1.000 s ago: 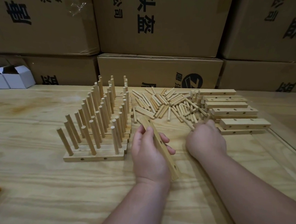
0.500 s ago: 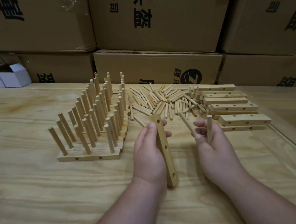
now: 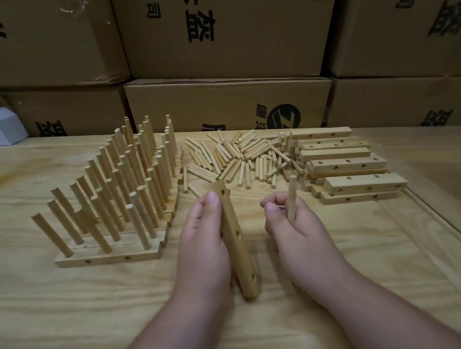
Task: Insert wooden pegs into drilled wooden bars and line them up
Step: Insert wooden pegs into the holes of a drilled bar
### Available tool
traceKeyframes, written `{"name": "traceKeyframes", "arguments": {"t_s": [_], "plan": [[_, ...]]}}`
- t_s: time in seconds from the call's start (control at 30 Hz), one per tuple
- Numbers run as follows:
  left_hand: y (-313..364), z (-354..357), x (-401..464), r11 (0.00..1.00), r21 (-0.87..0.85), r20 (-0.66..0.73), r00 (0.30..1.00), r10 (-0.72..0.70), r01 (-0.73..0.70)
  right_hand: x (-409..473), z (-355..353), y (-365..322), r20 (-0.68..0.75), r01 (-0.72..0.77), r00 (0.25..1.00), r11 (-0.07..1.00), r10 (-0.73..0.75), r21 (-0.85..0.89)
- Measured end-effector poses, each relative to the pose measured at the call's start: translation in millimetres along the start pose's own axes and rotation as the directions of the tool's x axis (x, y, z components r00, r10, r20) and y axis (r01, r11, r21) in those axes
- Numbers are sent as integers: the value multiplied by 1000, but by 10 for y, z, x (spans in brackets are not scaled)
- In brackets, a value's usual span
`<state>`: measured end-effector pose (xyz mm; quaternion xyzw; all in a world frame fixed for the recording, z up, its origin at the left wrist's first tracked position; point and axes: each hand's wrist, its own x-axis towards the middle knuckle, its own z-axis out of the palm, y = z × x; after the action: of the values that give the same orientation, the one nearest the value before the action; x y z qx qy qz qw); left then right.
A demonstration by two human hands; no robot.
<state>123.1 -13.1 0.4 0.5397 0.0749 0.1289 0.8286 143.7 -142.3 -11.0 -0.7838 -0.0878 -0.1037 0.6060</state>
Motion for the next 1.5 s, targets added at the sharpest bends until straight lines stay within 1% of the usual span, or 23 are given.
{"name": "traceKeyframes", "arguments": {"t_s": [0.07, 0.17, 0.23, 0.27, 0.33, 0.43, 0.5, 0.6, 0.7, 0.8, 0.93, 1.03, 1.2, 1.4, 1.5], "plan": [[11, -13, 43, 999, 39, -5, 1000, -11, 11, 3, -49, -21, -26, -31, 999, 998, 33, 52], [66, -56, 144, 993, 82, 50, 995, -88, 83, 49, -117, -56, 7, -100, 995, 950, 103, 297], [52, -91, 205, 990, 105, 75, 992, -106, 97, 108, -145, -59, 11, -163, 985, 903, 173, 398], [35, -104, 219, 991, 98, 81, 992, -93, 85, 138, -147, -50, 3, -199, 976, 894, 216, 401], [-6, -120, 222, 995, 91, 94, 994, -59, 51, 167, -133, -7, -34, -239, 963, 908, 267, 344], [-39, -126, 226, 997, 62, 103, 993, -58, 51, 148, -91, -10, -72, -173, 977, 943, 201, 284], [-49, -136, 246, 997, 60, 78, 995, -59, 55, 130, -85, -11, -83, -129, 985, 960, 154, 249], [-64, -152, 269, 996, 61, 52, 996, -69, 65, 101, -79, -22, -78, -109, 989, 971, 128, 214], [-69, -151, 264, 993, 113, 52, 998, -29, 23, 76, -80, -45, -69, -67, 994, 980, 81, 186], [-72, -136, 255, 984, 174, 55, 998, 9, -19, 81, -77, -49, -108, -11, 994, 975, 35, 220], [-56, -124, 240, 978, 203, 70, 997, 30, -43, 58, -70, -47, -156, 22, 988, 961, 21, 274], [-43, -109, 221, 977, 206, 81, 996, 38, -54, 38, -63, -66, -138, 34, 990, 948, 10, 316], [-14, -80, 198, 980, 192, 92, 995, 37, -54, 37, -43, -57, -55, 23, 998, 957, -8, 289], [3, -67, 185, 982, 188, 85, 996, 18, -34, 32, -51, -61, -59, 53, 998, 959, -38, 278], [-1, -85, 197, 979, 203, 82, 997, 0, -17, 18, -48, -63, -37, 60, 998, 959, -52, 277]]}}
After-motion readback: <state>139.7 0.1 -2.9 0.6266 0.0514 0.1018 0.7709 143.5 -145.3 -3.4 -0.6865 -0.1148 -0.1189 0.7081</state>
